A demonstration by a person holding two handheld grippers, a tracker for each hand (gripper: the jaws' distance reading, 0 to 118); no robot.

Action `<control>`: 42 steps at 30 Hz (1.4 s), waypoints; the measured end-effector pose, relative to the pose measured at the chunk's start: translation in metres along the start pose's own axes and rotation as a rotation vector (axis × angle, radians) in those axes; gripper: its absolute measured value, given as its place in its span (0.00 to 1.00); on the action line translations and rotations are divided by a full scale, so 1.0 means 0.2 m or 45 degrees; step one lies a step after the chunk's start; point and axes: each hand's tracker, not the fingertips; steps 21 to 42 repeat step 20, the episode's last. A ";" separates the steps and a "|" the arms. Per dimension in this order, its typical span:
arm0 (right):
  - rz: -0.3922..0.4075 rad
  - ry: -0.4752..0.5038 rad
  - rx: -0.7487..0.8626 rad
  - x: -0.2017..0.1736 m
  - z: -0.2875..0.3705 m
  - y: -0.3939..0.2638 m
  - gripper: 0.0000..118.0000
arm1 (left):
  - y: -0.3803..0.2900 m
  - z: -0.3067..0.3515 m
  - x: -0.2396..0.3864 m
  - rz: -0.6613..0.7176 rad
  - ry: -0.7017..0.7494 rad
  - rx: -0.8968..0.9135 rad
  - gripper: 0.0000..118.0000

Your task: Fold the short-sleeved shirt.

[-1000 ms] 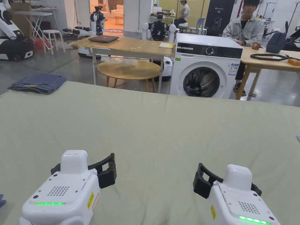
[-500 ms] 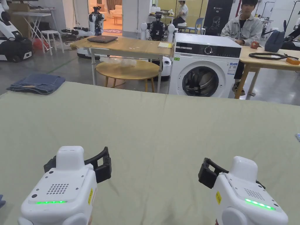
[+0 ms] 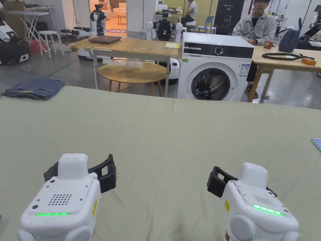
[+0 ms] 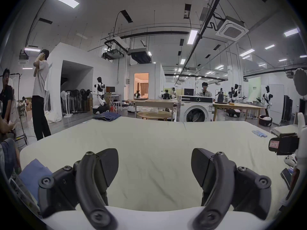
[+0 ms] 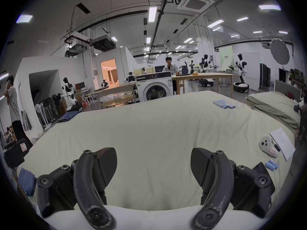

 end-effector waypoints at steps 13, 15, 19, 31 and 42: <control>0.042 -0.060 0.059 -0.02 0.00 0.00 0.79 | 0.02 -0.01 -0.01 -0.010 -0.013 0.009 0.78; 0.058 -0.046 0.068 -0.02 -0.01 0.00 0.79 | 0.03 -0.03 -0.01 -0.011 -0.015 0.005 0.78; 0.066 -0.064 0.043 -0.02 -0.03 0.01 0.79 | 0.03 -0.04 -0.02 -0.013 -0.022 0.008 0.78; 0.055 -0.034 0.051 -0.01 -0.03 0.01 0.79 | 0.03 -0.05 -0.02 -0.011 -0.028 0.010 0.78; 0.055 -0.034 0.051 -0.01 -0.03 0.01 0.79 | 0.03 -0.05 -0.02 -0.011 -0.028 0.010 0.78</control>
